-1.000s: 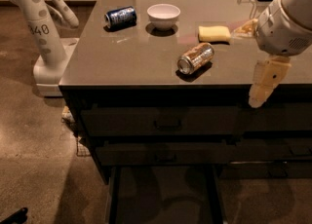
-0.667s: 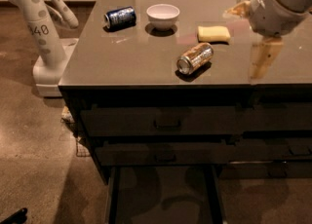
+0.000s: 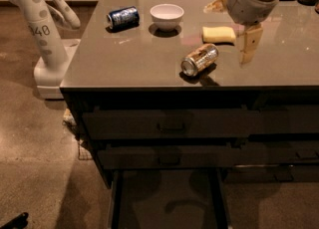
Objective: Place orange can into bottom drawer
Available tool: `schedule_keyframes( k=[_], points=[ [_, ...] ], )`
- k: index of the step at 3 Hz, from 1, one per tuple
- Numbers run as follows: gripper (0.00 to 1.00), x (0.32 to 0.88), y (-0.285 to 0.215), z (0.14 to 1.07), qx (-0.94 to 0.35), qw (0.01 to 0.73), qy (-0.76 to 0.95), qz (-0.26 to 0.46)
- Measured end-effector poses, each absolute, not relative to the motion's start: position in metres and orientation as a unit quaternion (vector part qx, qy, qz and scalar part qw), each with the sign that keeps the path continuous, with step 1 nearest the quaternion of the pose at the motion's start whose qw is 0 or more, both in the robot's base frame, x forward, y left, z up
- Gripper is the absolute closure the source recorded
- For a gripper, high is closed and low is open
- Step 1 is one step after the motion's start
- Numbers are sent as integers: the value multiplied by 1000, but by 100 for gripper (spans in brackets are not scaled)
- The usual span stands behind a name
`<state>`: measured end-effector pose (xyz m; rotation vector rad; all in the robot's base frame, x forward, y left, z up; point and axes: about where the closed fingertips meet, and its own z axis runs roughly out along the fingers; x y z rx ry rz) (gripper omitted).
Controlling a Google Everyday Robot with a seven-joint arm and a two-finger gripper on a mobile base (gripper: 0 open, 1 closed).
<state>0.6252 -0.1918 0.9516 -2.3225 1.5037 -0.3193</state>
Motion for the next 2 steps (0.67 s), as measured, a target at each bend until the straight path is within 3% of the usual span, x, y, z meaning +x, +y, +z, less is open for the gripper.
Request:
schedule_keyframes(
  k=[2],
  points=[
    [0,662,-164,912,-857,131,489,-95]
  ],
)
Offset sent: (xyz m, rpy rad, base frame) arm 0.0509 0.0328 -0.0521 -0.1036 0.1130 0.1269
